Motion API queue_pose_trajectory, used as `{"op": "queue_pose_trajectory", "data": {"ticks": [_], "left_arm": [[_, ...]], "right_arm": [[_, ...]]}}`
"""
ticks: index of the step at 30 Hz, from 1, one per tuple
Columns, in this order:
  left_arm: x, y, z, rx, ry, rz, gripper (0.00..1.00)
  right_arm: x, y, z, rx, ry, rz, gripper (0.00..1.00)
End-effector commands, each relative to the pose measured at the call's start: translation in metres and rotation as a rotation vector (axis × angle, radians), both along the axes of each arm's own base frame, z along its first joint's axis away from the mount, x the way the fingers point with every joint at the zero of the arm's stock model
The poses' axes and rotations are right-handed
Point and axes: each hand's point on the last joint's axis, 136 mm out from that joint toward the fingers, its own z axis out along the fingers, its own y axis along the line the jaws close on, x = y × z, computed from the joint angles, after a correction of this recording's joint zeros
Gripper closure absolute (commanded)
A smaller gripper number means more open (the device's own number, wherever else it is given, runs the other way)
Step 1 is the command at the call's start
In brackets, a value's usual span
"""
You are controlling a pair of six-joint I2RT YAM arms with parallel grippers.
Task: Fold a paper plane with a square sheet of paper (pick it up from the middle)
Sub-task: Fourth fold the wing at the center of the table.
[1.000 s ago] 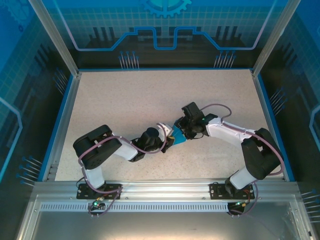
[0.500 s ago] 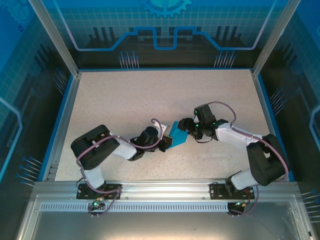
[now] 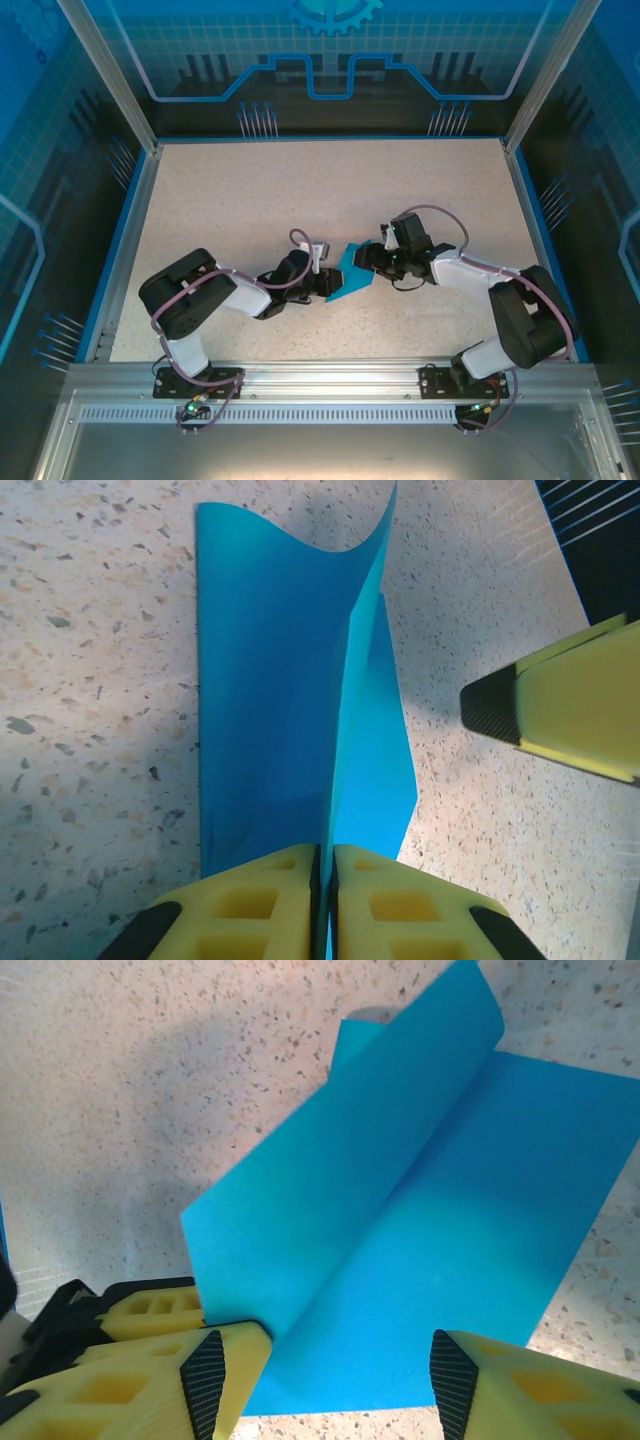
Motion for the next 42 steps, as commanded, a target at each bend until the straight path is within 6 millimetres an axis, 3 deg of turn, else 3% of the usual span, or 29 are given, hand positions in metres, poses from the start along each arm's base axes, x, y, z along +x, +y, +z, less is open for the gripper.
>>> {"op": "queue_pose_trajectory", "data": {"ticks": [1,30,42], "left_arm": [[0.001,0.001,0.005,-0.046,0.046,0.027,0.85],[-0.001,-0.001,-0.010,-0.067,0.191,0.008,0.84],[-0.001,0.002,-0.009,-0.071,0.218,0.014,0.79]], "right_arm": [[0.006,0.016,0.006,0.019,-0.019,0.064,0.41],[0.008,0.030,-0.032,-0.032,0.124,0.064,0.44],[0.005,0.014,-0.052,-0.131,0.187,0.004,0.48]]}}
